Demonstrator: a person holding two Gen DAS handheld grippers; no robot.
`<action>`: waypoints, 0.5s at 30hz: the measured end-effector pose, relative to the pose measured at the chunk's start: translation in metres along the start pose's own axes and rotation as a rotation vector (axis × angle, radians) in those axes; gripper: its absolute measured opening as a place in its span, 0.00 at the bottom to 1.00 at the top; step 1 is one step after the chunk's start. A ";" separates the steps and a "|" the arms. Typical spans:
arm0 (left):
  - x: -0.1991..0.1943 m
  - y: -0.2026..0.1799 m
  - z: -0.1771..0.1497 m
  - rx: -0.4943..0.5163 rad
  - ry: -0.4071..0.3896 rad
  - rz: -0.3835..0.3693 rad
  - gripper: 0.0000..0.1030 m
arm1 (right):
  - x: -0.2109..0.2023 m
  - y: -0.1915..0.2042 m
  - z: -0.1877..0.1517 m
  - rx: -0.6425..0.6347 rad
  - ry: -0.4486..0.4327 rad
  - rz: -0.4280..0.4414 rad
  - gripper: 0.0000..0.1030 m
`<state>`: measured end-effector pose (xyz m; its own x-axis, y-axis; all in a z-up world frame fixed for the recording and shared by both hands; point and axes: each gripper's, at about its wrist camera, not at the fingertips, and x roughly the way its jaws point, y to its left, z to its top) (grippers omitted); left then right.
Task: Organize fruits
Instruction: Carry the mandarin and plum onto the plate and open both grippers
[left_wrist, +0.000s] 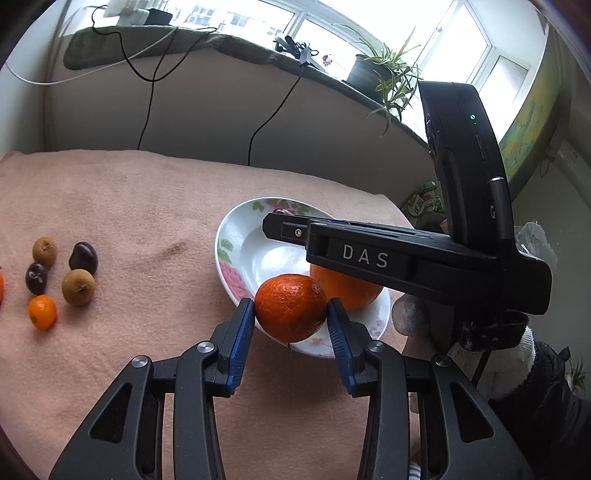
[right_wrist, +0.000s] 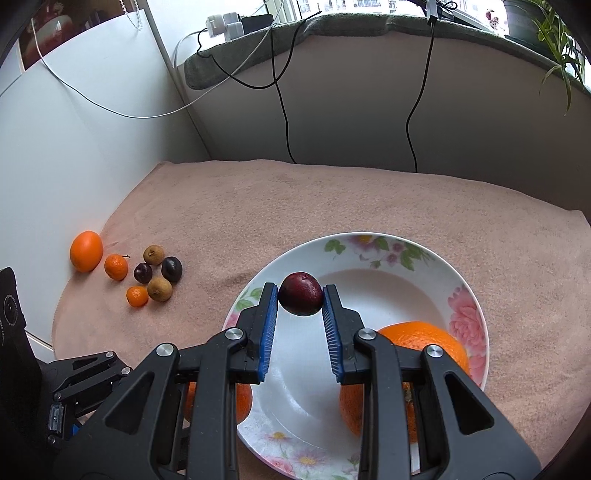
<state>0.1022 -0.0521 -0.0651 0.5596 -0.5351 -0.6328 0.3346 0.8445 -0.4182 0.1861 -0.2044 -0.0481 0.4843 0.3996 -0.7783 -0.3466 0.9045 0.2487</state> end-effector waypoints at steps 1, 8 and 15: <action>0.001 0.000 0.000 -0.003 0.002 -0.001 0.38 | 0.000 0.000 0.000 0.001 0.002 -0.001 0.25; 0.006 -0.002 -0.001 0.005 0.012 0.001 0.38 | 0.003 0.001 0.001 -0.010 0.008 -0.007 0.25; 0.009 -0.006 0.001 0.008 0.018 0.001 0.39 | 0.000 0.001 0.002 -0.013 0.005 -0.020 0.33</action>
<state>0.1060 -0.0620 -0.0672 0.5466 -0.5342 -0.6448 0.3396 0.8453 -0.4124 0.1872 -0.2035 -0.0470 0.4874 0.3804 -0.7860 -0.3475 0.9103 0.2250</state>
